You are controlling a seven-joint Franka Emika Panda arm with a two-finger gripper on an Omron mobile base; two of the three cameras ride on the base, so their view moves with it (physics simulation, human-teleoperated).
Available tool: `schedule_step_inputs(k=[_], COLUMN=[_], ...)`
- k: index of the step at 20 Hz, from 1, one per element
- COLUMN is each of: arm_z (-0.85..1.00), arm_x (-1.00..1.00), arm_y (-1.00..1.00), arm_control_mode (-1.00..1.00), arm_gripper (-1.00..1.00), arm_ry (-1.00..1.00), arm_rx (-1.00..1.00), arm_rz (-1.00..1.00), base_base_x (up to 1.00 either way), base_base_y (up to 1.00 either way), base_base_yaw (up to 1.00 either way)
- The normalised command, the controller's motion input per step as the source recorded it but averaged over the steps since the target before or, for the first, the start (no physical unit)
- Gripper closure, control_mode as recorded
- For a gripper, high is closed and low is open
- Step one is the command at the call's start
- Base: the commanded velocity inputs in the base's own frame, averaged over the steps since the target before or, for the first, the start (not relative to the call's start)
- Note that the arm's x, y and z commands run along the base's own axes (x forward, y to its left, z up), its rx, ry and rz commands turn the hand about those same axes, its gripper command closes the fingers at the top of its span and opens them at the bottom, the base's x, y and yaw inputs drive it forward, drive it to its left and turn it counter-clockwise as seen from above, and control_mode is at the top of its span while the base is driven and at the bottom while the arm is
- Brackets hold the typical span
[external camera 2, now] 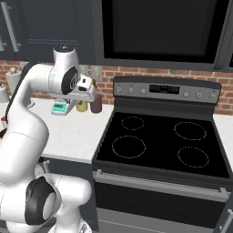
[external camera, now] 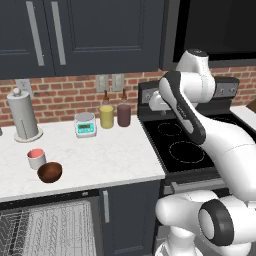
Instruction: Pick up the cup and bowl from the counter, place them in the dishwasher, and close the dishwasher door.
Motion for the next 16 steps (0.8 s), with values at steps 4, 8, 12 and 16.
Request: schedule_step_inputs(k=[4,8,12,16], arm_z=[0.00,0.00,0.00,0.00], arm_x=[-0.29,-0.88,-1.00,-0.87], arm_y=[0.00,0.00,0.00,0.00], arm_control_mode=[-1.00,-1.00,-1.00,-1.00], arm_gripper=[-1.00,-1.00,-1.00,-1.00], arm_ry=[-0.03,-0.15,-0.23,-0.13], arm_rx=[0.00,0.00,0.00,0.00], arm_rz=[0.00,0.00,0.00,0.00], base_base_x=[0.00,0.00,0.00,0.00], base_base_y=[0.00,0.00,0.00,0.00], base_base_yaw=[0.00,0.00,0.00,0.00])
